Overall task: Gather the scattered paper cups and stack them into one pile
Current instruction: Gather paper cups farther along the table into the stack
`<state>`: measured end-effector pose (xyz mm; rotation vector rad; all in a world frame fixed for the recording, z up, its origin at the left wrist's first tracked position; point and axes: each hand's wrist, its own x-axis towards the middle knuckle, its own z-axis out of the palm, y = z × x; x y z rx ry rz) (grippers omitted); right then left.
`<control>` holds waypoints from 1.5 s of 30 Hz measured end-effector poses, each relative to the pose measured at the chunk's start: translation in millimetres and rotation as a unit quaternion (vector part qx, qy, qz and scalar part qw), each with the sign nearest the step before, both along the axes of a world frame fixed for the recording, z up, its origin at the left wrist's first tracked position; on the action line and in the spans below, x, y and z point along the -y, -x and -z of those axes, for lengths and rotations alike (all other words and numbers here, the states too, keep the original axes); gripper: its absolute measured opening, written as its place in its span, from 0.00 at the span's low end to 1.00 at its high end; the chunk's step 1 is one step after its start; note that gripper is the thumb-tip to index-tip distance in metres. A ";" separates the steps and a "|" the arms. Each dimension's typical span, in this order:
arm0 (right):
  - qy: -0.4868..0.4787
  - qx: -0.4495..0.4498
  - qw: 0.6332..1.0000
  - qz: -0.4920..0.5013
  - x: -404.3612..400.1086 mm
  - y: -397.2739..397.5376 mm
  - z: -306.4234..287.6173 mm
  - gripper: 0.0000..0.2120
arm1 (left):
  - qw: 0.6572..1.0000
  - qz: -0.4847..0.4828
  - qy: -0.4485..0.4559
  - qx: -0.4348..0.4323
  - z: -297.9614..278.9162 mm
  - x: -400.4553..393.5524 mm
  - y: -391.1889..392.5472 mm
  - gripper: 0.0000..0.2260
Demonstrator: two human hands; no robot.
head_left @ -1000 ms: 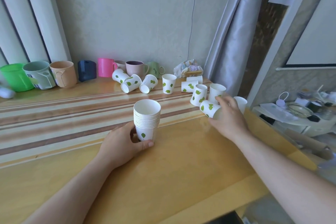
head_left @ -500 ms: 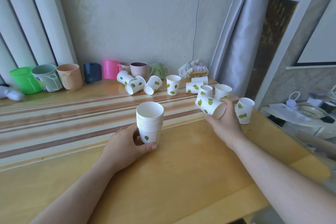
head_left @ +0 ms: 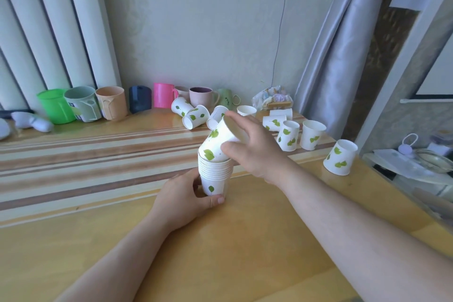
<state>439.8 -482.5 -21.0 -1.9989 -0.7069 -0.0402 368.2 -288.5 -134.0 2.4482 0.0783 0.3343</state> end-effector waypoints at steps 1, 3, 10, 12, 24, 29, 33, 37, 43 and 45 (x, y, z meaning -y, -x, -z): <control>0.021 0.016 1.000 0.006 -3.6 -0.4 -1.7 0.41 | 1.000 -0.001 0.004 -0.001 -0.2 -0.2 0.1 0.26; 0.059 0.043 0.997 0.013 -8.9 -1.4 -3.5 0.41 | 1.000 -0.001 0.007 -0.003 -0.2 -0.2 0.6 0.26; 0.156 0.102 0.982 0.009 -19.8 0.5 9.7 0.44 | 0.999 -0.034 0.031 0.016 0.9 -1.0 2.8 0.22; 0.144 0.100 0.984 0.009 -20.8 0.0 15.0 0.43 | 0.998 -0.051 0.037 0.022 1.3 -2.2 2.1 0.21; 0.092 0.088 0.981 0.147 73.7 -54.5 36.7 0.28 | 0.997 -0.066 0.018 0.023 -1.1 -3.5 1.4 0.18; 0.227 0.076 0.895 0.376 171.3 -121.8 26.5 0.25 | 0.998 -0.065 -0.001 0.017 -3.4 -3.2 1.1 0.19; 0.407 -0.024 0.865 0.292 227.5 -133.6 49.5 0.39 | 0.998 -0.063 -0.001 0.012 -4.4 -2.3 1.0 0.19; 0.315 -0.017 0.908 0.274 245.1 -131.4 67.5 0.37 | 0.998 -0.068 -0.009 0.008 -6.7 -1.1 1.3 0.18; 0.111 0.022 0.921 0.373 238.1 -107.2 78.7 0.24 | 0.998 -0.066 0.000 -0.004 -6.9 0.2 2.8 0.19; 0.100 0.011 0.925 0.366 225.6 -97.5 83.1 0.26 | 0.998 -0.068 0.002 -0.003 -6.7 0.0 3.2 0.19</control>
